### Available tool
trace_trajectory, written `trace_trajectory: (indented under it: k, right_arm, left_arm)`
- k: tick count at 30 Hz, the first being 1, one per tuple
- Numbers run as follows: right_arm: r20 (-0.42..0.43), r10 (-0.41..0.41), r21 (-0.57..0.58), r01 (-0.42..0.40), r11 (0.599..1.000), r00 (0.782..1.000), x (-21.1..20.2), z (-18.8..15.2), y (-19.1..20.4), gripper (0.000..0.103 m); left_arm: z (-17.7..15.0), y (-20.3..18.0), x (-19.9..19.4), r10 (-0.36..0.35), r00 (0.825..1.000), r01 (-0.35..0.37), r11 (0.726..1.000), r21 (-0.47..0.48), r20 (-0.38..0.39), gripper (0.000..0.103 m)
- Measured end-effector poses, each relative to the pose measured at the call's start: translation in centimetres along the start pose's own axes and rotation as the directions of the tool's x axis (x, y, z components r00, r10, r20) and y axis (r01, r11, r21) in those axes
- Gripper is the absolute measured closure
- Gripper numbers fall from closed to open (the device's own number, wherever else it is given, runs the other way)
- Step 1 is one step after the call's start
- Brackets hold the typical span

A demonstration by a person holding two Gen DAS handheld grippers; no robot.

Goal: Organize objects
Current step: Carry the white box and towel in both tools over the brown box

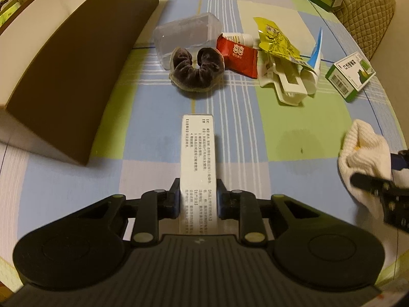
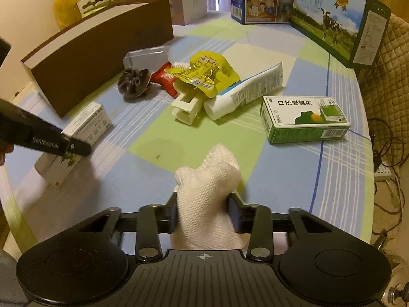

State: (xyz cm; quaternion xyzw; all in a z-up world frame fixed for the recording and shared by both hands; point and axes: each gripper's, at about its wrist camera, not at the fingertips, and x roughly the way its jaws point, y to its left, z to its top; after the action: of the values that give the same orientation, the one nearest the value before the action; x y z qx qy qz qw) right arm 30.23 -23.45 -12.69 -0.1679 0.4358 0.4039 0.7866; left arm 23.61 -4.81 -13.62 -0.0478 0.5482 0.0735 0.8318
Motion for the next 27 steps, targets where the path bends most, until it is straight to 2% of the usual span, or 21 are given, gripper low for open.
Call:
trace_trajectory:
  k: [5,12,17,20,27]
  right_arm:
    - [0.003,0.040,0.049,-0.040,0.998,0.999,-0.8,0.9,0.1,0.081]
    - [0.074,0.125,0.114,-0.133,0.985,0.989,-2.9,3.8,3.3,0.081]
    - [0.145,0.164,0.178,-0.189,0.966,0.976,-4.3,6.5,6.5,0.081]
    - [0.185,0.188,0.180,-0.222,0.958,0.965,-4.9,8.6,8.8,0.081]
    - [0.264,0.281,0.160,-0.329,0.931,0.923,-4.5,13.9,15.0,0.081]
  left_arm:
    - [-0.8,0.6,-1.2,-0.018,1.000,0.018,1.000,-0.012,0.011,0.082]
    - [-0.3,2.2,-4.5,-0.065,0.995,0.065,0.998,0.004,0.072,0.082]
    - [1.3,4.4,-7.7,-0.126,0.983,0.120,0.991,0.056,0.132,0.082]
    - [2.5,6.3,-9.5,-0.143,0.975,0.130,0.988,0.087,0.168,0.082]
    - [4.9,12.1,-13.0,-0.151,0.956,0.129,0.986,0.102,0.251,0.082]
